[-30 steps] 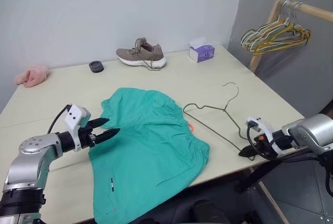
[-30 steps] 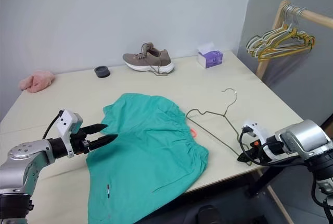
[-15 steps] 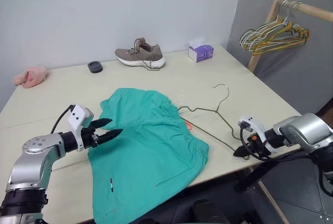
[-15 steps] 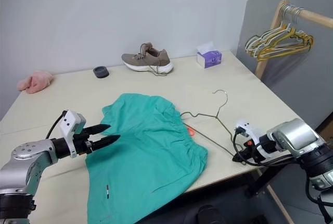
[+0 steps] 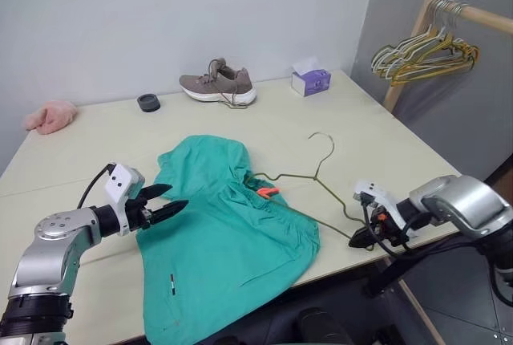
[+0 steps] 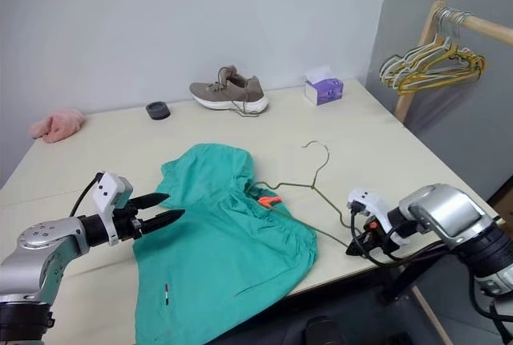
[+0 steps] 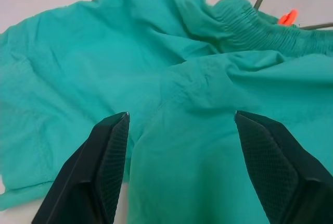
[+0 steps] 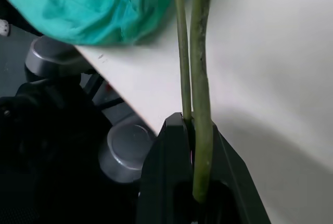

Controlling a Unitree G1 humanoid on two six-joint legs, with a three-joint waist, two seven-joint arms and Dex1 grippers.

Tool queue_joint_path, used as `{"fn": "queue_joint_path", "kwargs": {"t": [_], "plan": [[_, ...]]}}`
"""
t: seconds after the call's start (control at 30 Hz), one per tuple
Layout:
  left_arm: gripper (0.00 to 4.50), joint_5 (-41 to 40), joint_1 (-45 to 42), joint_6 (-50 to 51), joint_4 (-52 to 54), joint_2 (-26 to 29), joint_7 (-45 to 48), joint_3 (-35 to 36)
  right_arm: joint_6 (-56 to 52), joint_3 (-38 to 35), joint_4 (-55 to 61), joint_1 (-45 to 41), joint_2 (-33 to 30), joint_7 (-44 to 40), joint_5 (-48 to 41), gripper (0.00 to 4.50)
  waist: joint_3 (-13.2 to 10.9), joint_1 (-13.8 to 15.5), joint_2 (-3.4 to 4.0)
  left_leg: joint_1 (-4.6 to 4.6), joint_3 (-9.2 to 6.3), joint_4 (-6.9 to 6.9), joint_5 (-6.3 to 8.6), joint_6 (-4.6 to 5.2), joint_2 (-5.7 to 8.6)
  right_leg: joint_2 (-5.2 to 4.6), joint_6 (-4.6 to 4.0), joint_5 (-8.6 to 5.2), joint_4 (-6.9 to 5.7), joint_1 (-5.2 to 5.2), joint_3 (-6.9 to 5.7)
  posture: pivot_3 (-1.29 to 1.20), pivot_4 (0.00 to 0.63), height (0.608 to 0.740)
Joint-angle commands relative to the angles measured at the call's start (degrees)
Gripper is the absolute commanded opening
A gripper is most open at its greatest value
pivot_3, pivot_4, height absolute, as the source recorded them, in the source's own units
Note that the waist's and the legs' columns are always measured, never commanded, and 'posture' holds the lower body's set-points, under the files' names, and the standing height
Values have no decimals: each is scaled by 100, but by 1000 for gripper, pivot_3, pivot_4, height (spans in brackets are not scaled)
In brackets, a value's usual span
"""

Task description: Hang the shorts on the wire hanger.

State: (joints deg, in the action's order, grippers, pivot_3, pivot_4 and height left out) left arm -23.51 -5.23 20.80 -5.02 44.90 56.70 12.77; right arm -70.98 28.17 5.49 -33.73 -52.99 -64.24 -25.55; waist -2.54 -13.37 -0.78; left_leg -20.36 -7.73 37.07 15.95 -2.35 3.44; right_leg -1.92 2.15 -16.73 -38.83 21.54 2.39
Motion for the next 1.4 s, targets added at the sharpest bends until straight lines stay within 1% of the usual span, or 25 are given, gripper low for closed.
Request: {"fn": "queue_joint_path", "kwargs": {"t": [0.03, 0.17, 0.33, 0.5, 0.6, 0.7, 0.77, 0.87, 1.07, 1.17, 1.27, 1.37, 1.4], "plan": [[3396, 36, -51, -89, 150, 44, -48, 75, 105, -93, -196, -86, 22, 142, 169, 0, 0, 34, 0, 0, -1, -1, 0, 0, 0, 0, 0, 0, 0, 0, -1, -255, 0, 740], [3396, 52, -29, -99, 183, 20, -64, 57, 104, 10, -347, -176, 139, 69, 206, 0, 0, 70, 0, -1, -2, -5, 0, 0, -1, 0, -1, 0, -1, 4, -2, -248, 0, 740], [3396, 65, -25, -127, 185, 10, -70, 49, -38, 234, -526, -456, 323, -227, 122, 0, 0, 73, 1, 0, 0, -2, 0, 0, -1, 0, -1, 0, -1, 4, -1, -239, 0, 740], [3396, 91, -12, -163, 205, -12, -121, 70, -293, 298, -830, -736, 572, -497, -44, 0, 0, 80, 1, 0, -1, -2, 0, 0, 0, 0, -1, 1, -2, 4, -2, -223, 0, 740], [3396, 106, 20, -189, 228, -30, -160, 87, -402, 283, -1070, -763, 887, -222, 47, 0, 2, 86, -3, -1, -4, -4, 0, 0, 0, 0, -3, 2, -3, 5, -2, -213, 0, 740], [3396, 117, 39, -215, 244, -45, -190, 94, -525, 115, -1301, -770, 1255, 191, 134, 0, 3, 89, -3, -4, -3, -3, 0, 0, 0, 0, -9, 6, -5, 9, -1, -210, 0, 740], [3396, 121, 43, -228, 248, -49, -201, 92, -642, -121, -1479, -808, 1521, 509, 175, 0, 9, 88, -8, -7, -4, -3, 0, 0, -1, 0, -29, 18, -7, 12, -2, -210, 0, 740], [3396, 125, 27, -246, 241, -60, -226, 93, -772, -487, -1592, -914, 1827, 813, 145, 0, 9, 87, -9, -7, -3, 0, -1, -1, 0, 0, -33, 21, -9, 13, -1, -213, 0, 740], [3396, 131, -117, -309, 131, -138, -402, 144, -891, -985, -1014, -990, 1852, 889, -170, 0, 8, 106, -8, -16, -5, 0, -1, -1, 0, 0, -35, 23, -11, 21, -3, -224, 0, 740], [3396, 121, -287, -331, -14, -203, -534, 197, -601, -1101, -698, -970, 1841, 988, -172, 0, 11, 96, -9, -42, -7, 1, -1, -1, 1, 0, -33, 26, -14, 48, -3, -234, 0, 740], [3396, 145, -528, -436, -193, -283, -746, 269, 181, -980, -359, -866, 1834, 1155, 137, 0, 11, 78, -9, -47, -6, 0, -1, -1, 2, -1, -33, 28, -14, 53, -2, -240, 0, 740], [3931, 97, -814, -495, -299, -286, -872, 362, 1028, -596, -19, -714, 1712, 1269, 592, 0, 11, 71, -10, -47, -6, 0, -1, -1, 2, -1, -32, 28, -14, 53, -2, -243, 0, 740], [4201, 35, -920, -464, -257, -242, -838, 391, 1385, -402, 90, -647, 1612, 1266, 821, 0, 12, 70, -10, -47, -5, 0, -1, -1, 2, -1, -32, 28, -14, 53, -3, -242, 0, 740]]}}
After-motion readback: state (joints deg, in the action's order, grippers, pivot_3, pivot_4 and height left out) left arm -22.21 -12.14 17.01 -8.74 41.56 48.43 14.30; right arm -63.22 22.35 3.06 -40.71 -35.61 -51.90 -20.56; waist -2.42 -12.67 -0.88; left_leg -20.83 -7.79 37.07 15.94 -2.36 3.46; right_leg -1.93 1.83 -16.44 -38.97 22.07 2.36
